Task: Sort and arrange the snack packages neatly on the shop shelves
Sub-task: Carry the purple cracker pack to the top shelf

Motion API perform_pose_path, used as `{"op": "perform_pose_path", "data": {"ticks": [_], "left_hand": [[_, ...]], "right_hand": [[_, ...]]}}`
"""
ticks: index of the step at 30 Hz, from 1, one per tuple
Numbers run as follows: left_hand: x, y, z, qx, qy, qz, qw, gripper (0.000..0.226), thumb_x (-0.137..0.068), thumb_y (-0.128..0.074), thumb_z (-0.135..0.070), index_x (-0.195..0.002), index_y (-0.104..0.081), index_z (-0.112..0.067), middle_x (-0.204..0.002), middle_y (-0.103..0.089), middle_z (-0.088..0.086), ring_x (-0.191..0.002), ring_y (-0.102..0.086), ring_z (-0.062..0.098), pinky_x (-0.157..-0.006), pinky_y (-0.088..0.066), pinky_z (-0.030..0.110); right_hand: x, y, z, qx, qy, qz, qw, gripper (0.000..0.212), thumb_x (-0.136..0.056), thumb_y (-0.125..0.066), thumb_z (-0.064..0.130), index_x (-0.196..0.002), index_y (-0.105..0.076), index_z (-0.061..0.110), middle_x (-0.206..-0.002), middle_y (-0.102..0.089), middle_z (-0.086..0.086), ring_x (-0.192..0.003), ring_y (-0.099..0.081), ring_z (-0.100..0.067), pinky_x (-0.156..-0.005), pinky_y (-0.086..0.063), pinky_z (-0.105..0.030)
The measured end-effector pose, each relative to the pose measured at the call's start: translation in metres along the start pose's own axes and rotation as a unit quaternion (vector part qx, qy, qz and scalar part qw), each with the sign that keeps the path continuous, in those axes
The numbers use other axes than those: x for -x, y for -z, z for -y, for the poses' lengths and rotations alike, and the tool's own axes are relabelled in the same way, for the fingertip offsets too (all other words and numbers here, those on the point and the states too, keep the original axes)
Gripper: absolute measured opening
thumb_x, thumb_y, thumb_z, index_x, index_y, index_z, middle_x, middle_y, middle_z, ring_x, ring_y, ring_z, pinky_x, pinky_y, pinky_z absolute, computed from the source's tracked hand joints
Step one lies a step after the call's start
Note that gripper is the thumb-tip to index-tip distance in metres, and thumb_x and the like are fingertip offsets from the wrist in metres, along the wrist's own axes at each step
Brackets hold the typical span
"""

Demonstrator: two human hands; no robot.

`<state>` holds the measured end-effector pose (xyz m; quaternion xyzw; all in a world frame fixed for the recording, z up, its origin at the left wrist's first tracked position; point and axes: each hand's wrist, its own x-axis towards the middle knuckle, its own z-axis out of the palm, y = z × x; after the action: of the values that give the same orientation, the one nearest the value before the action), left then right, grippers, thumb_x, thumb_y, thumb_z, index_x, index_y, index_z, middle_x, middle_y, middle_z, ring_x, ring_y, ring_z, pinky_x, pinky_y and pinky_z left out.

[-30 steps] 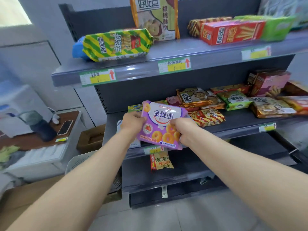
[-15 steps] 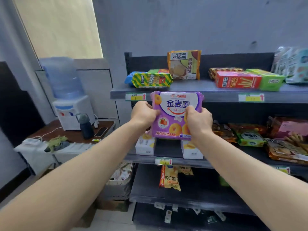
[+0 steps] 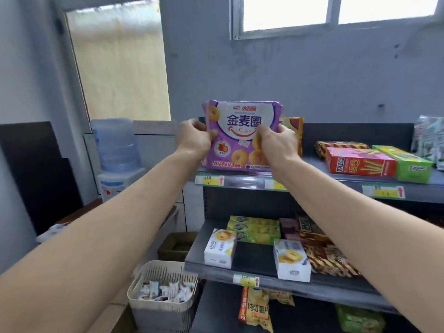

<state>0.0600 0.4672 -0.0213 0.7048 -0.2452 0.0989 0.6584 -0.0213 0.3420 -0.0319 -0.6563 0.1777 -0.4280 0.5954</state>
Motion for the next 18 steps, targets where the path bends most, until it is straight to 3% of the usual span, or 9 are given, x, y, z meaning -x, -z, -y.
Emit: {"op": "perform_pose_path", "data": {"ticks": [4, 10, 13, 15, 18], "left_hand": [[-0.047, 0.001, 0.017, 0.008, 0.011, -0.022, 1.0, 0.017, -0.086, -0.067, -0.018, -0.09, -0.053, -0.01, -0.09, -0.062, 0.006, -0.076, -0.061, 0.02, -0.066, -0.051, 0.03], [-0.125, -0.006, 0.055, 0.05, 0.008, -0.009, 0.999, 0.02, -0.086, -0.068, -0.016, -0.074, -0.051, -0.016, -0.074, -0.061, -0.002, -0.063, -0.061, 0.011, -0.052, -0.048, 0.023], [-0.169, -0.007, 0.067, 0.069, -0.001, -0.017, 0.997, 0.02, -0.085, -0.068, -0.013, -0.072, -0.053, -0.016, -0.071, -0.062, -0.001, -0.063, -0.062, 0.015, -0.062, -0.053, 0.03], [-0.198, -0.006, 0.075, 0.067, -0.008, -0.015, 0.998, 0.018, -0.085, -0.068, -0.015, -0.073, -0.055, -0.017, -0.073, -0.063, -0.002, -0.066, -0.064, 0.016, -0.067, -0.055, 0.032], [-0.233, -0.008, 0.086, 0.066, -0.022, -0.005, 0.998, 0.017, -0.086, -0.067, -0.019, -0.074, -0.056, -0.02, -0.076, -0.065, -0.005, -0.069, -0.066, 0.012, -0.062, -0.055, 0.028]], "right_hand": [[-0.036, -0.026, -0.007, -0.01, -0.014, 0.037, 0.999, 0.016, -0.091, -0.055, 0.03, -0.076, -0.059, 0.025, -0.089, -0.073, -0.002, -0.081, -0.072, -0.025, -0.075, -0.059, -0.046], [-0.101, -0.068, -0.027, -0.002, -0.033, 0.035, 0.999, 0.016, -0.092, -0.054, 0.028, -0.081, -0.062, 0.021, -0.087, -0.074, -0.003, -0.08, -0.072, -0.024, -0.076, -0.059, -0.044], [-0.135, -0.093, -0.025, 0.005, -0.014, 0.032, 0.999, 0.015, -0.091, -0.053, 0.02, -0.078, -0.061, 0.021, -0.083, -0.072, -0.003, -0.068, -0.071, -0.019, -0.064, -0.061, -0.034], [-0.155, -0.107, -0.023, 0.017, -0.011, 0.034, 0.999, 0.015, -0.09, -0.054, 0.017, -0.079, -0.062, 0.021, -0.084, -0.073, -0.005, -0.07, -0.072, -0.022, -0.065, -0.061, -0.037], [-0.181, -0.124, -0.025, 0.036, -0.023, 0.05, 0.998, 0.013, -0.09, -0.054, 0.015, -0.085, -0.064, 0.022, -0.08, -0.073, -0.004, -0.063, -0.071, -0.018, -0.057, -0.06, -0.032]]}}
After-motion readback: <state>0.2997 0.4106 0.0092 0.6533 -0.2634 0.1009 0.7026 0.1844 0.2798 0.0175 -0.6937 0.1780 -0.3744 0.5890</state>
